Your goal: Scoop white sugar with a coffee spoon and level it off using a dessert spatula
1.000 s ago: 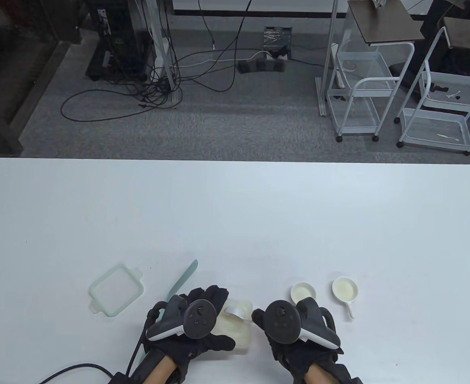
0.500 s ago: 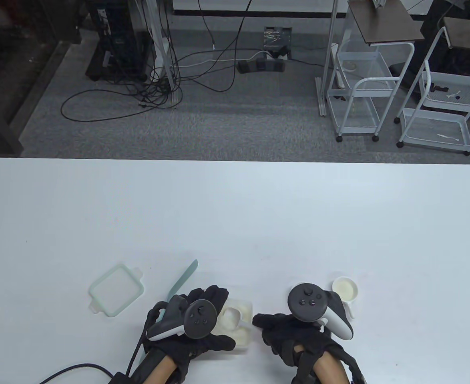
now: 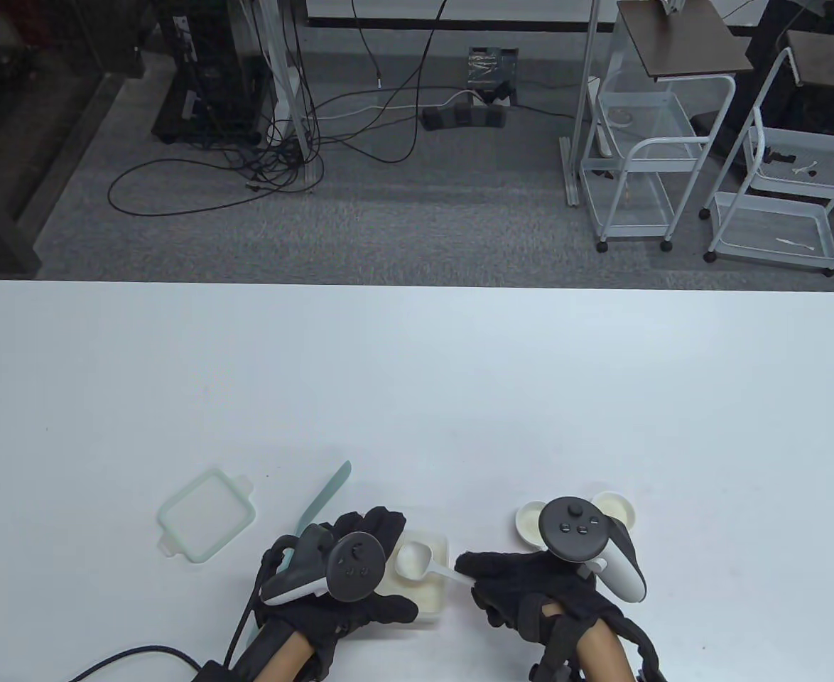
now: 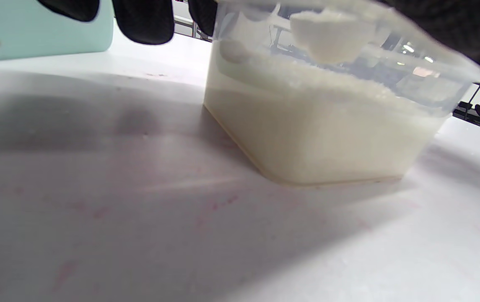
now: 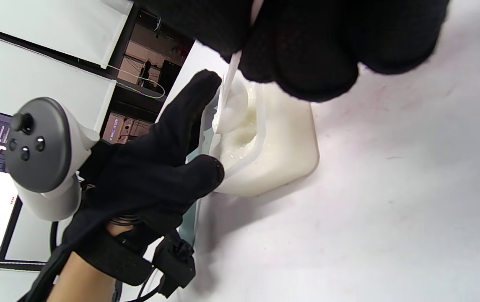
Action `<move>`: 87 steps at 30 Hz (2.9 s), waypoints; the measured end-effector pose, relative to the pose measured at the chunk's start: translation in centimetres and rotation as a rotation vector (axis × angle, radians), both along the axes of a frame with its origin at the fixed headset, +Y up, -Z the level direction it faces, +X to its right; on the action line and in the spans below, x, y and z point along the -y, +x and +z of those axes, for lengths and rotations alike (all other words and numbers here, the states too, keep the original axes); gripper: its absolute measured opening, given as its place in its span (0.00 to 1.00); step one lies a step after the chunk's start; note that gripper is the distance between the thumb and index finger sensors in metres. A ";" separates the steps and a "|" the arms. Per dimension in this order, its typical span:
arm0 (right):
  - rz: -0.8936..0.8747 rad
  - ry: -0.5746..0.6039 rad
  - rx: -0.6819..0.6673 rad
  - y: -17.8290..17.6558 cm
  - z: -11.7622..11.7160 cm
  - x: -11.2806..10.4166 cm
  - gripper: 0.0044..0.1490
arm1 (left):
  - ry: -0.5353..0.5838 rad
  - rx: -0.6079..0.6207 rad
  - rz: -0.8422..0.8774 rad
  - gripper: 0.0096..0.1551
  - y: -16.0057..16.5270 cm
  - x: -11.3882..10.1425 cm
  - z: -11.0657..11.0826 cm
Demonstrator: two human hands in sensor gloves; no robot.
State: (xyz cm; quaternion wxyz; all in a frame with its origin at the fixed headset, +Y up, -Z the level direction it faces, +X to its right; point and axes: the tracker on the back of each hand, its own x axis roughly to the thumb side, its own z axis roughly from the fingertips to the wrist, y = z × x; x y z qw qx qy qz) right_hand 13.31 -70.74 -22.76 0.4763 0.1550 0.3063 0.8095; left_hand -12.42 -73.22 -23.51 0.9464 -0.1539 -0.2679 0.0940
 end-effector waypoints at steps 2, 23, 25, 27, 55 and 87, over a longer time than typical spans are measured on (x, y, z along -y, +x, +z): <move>-0.004 0.005 0.003 0.1 0.0 -0.1 0.29 | -0.001 -0.001 0.000 0.72 0.0 0.0 0.0; -0.027 0.022 0.012 0.4 -0.1 -0.2 0.29 | 0.012 -0.112 0.192 0.71 -3.2 -3.1 -0.6; -0.032 0.025 0.012 0.4 -0.1 -0.3 0.29 | 0.026 -0.169 0.212 0.69 -4.8 -3.9 -0.9; -0.033 0.028 0.012 0.5 -0.1 -0.3 0.29 | 0.046 -0.212 0.195 0.68 -6.0 -4.4 -1.1; -0.004 0.023 -0.004 0.3 0.0 -0.3 0.29 | -0.149 -0.563 -0.552 0.32 -5.5 0.5 -2.1; -0.052 0.044 0.034 1.1 -0.2 -0.6 0.29 | -0.363 -0.358 0.123 0.28 -5.3 -5.8 0.1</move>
